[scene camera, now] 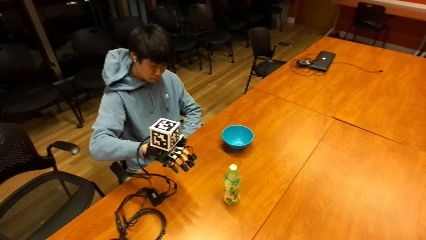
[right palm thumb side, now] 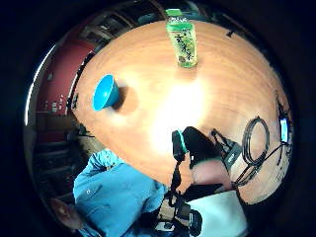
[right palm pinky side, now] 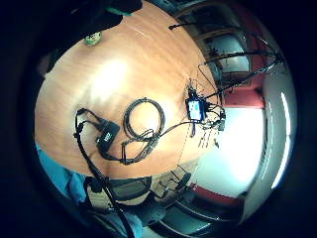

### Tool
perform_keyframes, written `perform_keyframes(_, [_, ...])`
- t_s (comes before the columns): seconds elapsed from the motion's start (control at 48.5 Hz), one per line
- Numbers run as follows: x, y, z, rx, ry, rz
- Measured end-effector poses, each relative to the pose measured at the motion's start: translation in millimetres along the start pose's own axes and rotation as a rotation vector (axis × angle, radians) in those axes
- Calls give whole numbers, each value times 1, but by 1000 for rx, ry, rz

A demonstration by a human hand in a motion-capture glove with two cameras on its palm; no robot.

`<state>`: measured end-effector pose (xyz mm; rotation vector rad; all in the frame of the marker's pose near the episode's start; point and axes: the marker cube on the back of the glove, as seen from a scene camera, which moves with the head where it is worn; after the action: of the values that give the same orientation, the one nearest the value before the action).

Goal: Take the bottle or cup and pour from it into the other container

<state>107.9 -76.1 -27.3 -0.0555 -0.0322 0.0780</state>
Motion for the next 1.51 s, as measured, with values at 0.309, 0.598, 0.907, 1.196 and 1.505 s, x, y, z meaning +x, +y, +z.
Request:
perform_keyframes(0.309, [1, -24, 9, 20, 25, 21])
perform_keyframes(0.598, [14, -57, 18, 48, -14, -3])
perform_keyframes(0.907, [32, -99, 34, 142, -182, -54])
perform_keyframes(1.196, [24, -124, 55, 199, -396, -80])
perform_keyframes(1.505, [21, -152, 66, 247, -744, -94])
